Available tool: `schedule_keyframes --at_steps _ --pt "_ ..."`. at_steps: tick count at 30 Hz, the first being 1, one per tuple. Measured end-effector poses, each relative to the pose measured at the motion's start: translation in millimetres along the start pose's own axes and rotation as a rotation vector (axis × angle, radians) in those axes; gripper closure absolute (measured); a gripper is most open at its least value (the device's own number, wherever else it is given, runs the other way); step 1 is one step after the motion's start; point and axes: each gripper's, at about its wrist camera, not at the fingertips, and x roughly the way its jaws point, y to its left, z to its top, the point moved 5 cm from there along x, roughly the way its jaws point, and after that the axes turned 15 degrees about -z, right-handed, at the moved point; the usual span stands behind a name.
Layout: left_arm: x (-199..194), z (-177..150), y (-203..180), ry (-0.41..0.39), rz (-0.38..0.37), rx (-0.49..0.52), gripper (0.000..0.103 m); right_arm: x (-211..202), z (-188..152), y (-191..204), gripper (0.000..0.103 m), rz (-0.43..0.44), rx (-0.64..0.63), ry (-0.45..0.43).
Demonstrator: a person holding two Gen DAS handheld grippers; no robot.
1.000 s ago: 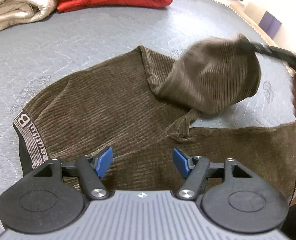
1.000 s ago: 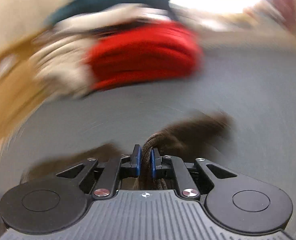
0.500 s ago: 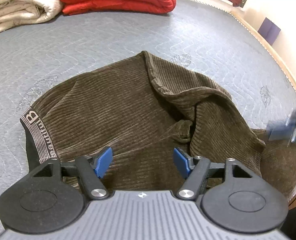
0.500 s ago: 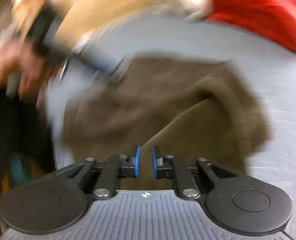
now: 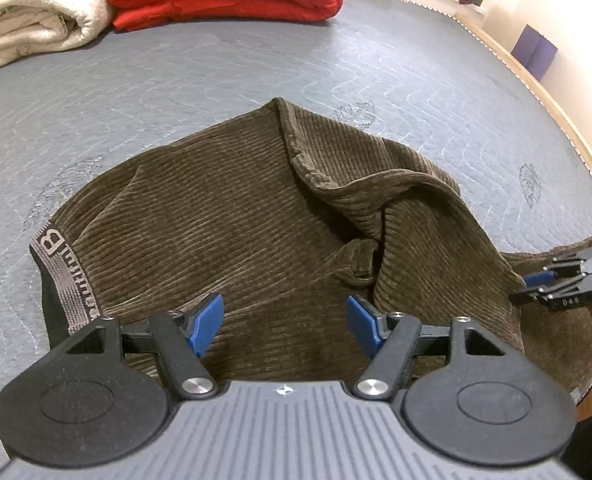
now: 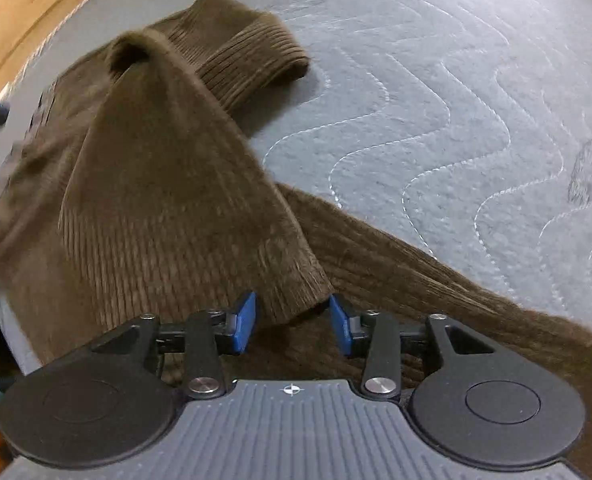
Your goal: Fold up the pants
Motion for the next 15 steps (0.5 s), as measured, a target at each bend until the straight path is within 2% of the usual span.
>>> schedule_keyframes --at_steps 1,5,7,9,11,13,15 --pt "1 0 -2 0.002 -0.001 0.003 0.03 -1 8 8 0.07 -0.013 -0.02 -0.032" --pt "6 2 -8 0.01 -0.005 0.017 0.03 -14 19 12 0.085 -0.029 -0.03 -0.135" --pt "6 4 -9 0.007 -0.007 0.02 0.03 -39 31 4 0.089 -0.061 -0.035 -0.214" --pt "6 7 -10 -0.002 -0.013 0.019 0.03 -73 48 -10 0.09 -0.055 0.014 -0.316" --pt "6 8 -8 -0.005 -0.012 0.016 0.029 -107 72 -41 0.09 -0.056 0.068 -0.387" --pt "7 9 -6 -0.003 -0.007 0.011 0.029 -130 107 -90 0.09 -0.14 0.164 -0.418" --pt "8 9 -7 0.0 -0.01 0.018 0.029 -142 139 -151 0.09 -0.266 0.369 -0.43"
